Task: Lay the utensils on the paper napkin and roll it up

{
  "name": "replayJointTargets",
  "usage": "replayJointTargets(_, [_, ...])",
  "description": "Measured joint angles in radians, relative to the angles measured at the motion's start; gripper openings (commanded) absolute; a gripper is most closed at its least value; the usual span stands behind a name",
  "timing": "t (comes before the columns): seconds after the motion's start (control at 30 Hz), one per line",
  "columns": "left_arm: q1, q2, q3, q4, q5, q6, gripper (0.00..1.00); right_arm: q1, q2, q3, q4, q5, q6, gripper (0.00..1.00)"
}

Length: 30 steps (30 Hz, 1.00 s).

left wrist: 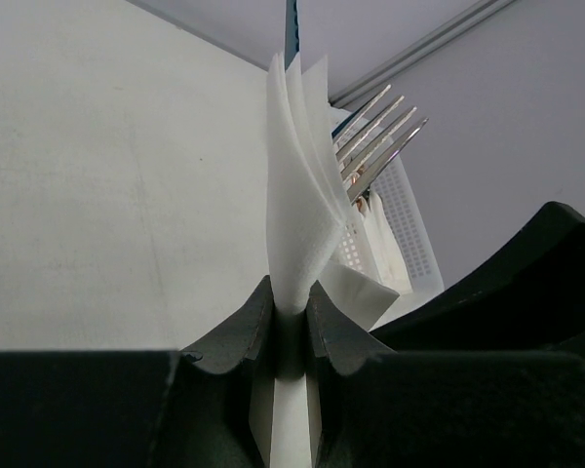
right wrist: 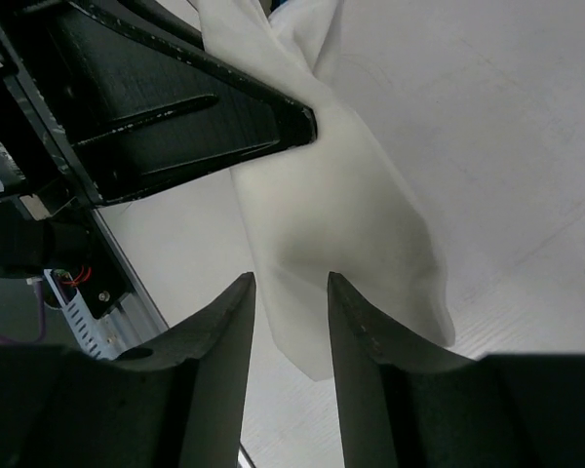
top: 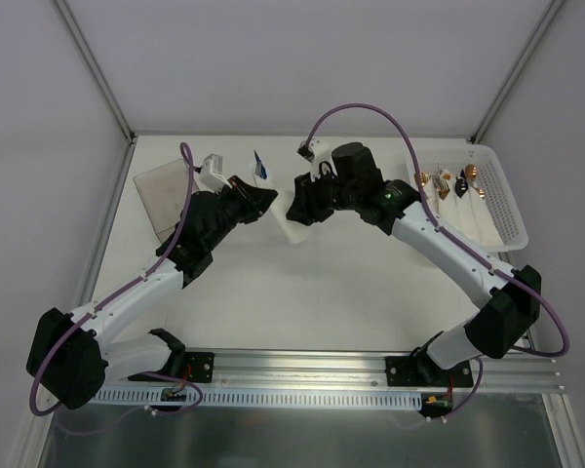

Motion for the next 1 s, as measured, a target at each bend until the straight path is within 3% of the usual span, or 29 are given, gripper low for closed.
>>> replayJointTargets(0.27, [0.0,-0.01,0.0,0.002,0.013,-0.006,0.0,-0.026,0.036,-0.002,0.048,-0.111,0.053,0.53])
replayJointTargets(1.0, [0.0,-0.037,-0.008,0.029,0.104,-0.023,0.0,-0.094,0.036,-0.045,0.11,-0.291,0.068,0.67])
